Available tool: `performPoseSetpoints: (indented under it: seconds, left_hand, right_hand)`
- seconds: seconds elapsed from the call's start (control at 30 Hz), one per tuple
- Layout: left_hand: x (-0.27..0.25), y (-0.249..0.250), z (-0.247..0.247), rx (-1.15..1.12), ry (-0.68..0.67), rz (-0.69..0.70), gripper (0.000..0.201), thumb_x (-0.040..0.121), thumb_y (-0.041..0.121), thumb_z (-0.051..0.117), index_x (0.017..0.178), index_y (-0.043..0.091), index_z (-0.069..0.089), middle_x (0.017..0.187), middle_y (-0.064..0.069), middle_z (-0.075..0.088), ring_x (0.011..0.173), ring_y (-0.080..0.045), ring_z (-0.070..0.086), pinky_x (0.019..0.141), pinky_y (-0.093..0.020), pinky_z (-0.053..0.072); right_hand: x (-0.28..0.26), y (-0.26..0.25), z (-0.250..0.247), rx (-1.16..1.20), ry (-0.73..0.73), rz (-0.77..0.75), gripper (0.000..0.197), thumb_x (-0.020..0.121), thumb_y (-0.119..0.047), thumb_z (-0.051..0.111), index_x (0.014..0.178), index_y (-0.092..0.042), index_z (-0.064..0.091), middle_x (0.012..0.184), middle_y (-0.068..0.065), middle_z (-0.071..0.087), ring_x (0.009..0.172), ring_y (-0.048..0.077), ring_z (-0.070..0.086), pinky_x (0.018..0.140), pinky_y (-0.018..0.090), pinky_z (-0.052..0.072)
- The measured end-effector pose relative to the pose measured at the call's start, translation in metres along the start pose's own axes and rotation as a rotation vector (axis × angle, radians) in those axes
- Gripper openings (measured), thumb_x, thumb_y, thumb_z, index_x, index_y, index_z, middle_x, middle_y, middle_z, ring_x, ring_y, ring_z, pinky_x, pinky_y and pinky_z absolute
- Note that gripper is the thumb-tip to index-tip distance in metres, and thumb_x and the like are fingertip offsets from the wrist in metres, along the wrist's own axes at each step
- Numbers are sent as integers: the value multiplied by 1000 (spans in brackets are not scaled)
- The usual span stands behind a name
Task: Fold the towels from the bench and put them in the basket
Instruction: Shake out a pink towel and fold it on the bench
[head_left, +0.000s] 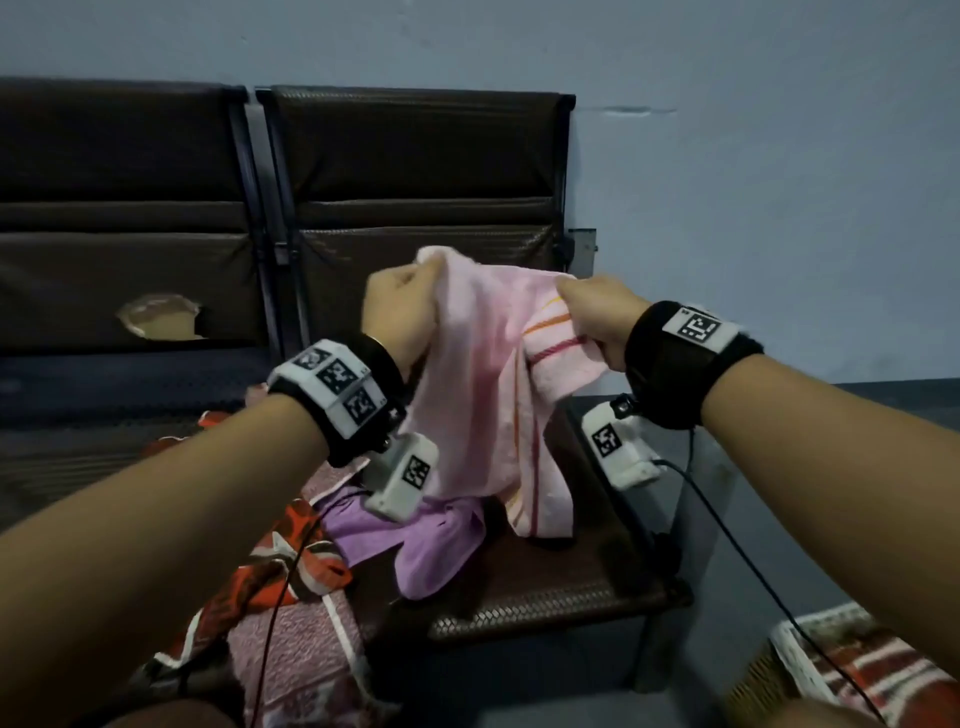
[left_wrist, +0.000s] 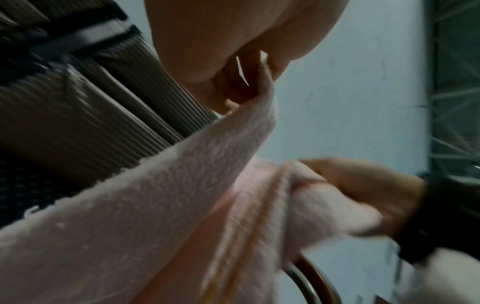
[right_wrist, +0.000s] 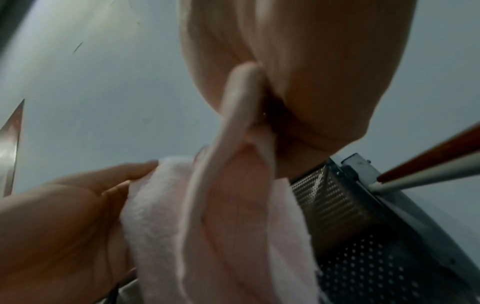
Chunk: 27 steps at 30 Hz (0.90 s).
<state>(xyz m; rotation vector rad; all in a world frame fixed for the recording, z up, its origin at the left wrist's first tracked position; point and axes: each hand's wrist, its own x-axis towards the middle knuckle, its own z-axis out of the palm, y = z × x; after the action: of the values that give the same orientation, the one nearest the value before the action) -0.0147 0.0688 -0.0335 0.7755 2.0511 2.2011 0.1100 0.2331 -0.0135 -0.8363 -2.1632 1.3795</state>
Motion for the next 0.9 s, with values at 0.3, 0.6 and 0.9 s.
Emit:
performPoseSetpoints:
  seconds: [0.3, 0.6, 0.9]
  left_hand:
    - [-66, -2, 28, 23, -480, 72, 20, 83, 28, 67, 79, 12, 80, 81, -12, 76, 78, -15, 69, 73, -33, 55]
    - [-20, 2, 15, -1, -655, -235, 47, 70, -1, 63, 117, 2, 68, 107, -17, 69, 98, -30, 64, 88, -39, 51]
    - [27, -22, 39, 368, -329, 53, 20, 89, 19, 71, 102, 5, 76, 103, -18, 75, 102, -32, 70, 92, -52, 55]
  right_hand:
    - [-38, 1, 5, 117, -306, 48, 25, 89, -7, 60, 110, 4, 67, 107, 25, 70, 95, 35, 72, 82, 42, 61]
    - [-30, 13, -10, 83, -442, -17, 30, 87, -19, 54, 110, -21, 74, 97, 6, 71, 82, 22, 66, 64, 31, 51]
    - [19, 41, -41, -459, -115, -10, 17, 82, -18, 68, 94, -6, 73, 94, 15, 73, 82, 29, 73, 72, 42, 63]
